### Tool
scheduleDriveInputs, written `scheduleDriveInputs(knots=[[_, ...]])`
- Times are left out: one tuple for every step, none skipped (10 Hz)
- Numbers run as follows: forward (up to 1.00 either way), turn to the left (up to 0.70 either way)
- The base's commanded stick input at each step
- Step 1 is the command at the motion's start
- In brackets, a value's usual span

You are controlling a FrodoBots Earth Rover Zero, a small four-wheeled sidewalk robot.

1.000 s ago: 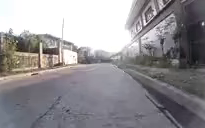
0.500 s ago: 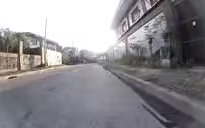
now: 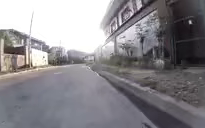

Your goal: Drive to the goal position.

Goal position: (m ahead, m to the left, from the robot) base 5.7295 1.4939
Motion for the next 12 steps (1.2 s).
scheduleDriveInputs(knots=[[0.98,0.00],[0.98,0.00],[0.98,0.00],[0.98,0.00],[0.98,0.00],[0.98,0.00],[0.98,0.00],[0.98,0.00],[0.98,0.00],[0.98,0.00],[0.98,0.00],[0.98,0.00]])
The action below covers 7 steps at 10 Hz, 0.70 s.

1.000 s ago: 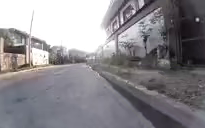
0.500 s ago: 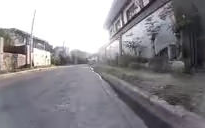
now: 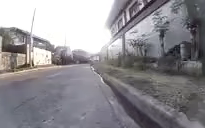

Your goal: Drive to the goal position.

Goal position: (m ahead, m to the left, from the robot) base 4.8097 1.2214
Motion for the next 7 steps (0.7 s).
scheduleDriveInputs(knots=[[0.98,0.00],[0.98,0.00],[0.98,0.00],[0.98,0.00],[0.98,0.00],[0.94,0.00],[0.83,0.00]])
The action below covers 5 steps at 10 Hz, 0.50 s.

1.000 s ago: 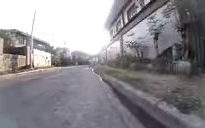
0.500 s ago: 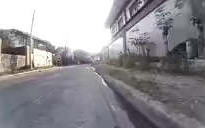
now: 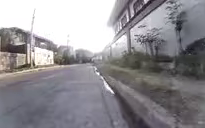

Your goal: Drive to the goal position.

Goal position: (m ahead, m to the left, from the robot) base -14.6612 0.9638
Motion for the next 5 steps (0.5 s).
scheduleDriveInputs(knots=[[0.69,0.00],[0.64,0.00],[0.60,0.00],[0.57,0.00],[0.56,0.00]])
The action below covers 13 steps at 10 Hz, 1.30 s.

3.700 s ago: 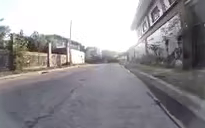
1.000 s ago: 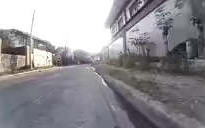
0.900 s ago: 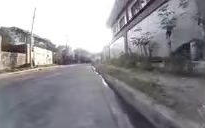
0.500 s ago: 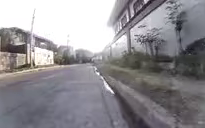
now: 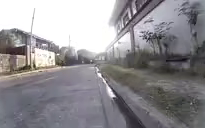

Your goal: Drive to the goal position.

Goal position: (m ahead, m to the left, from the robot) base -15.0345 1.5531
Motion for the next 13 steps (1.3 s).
scheduleDriveInputs(knots=[[0.56,0.00],[0.56,0.00],[0.56,0.00],[0.56,0.00],[0.57,0.29],[0.59,0.59],[0.59,0.59],[0.59,0.59],[0.59,0.59],[0.59,0.59],[0.59,0.59],[0.59,0.59],[0.59,0.00]])
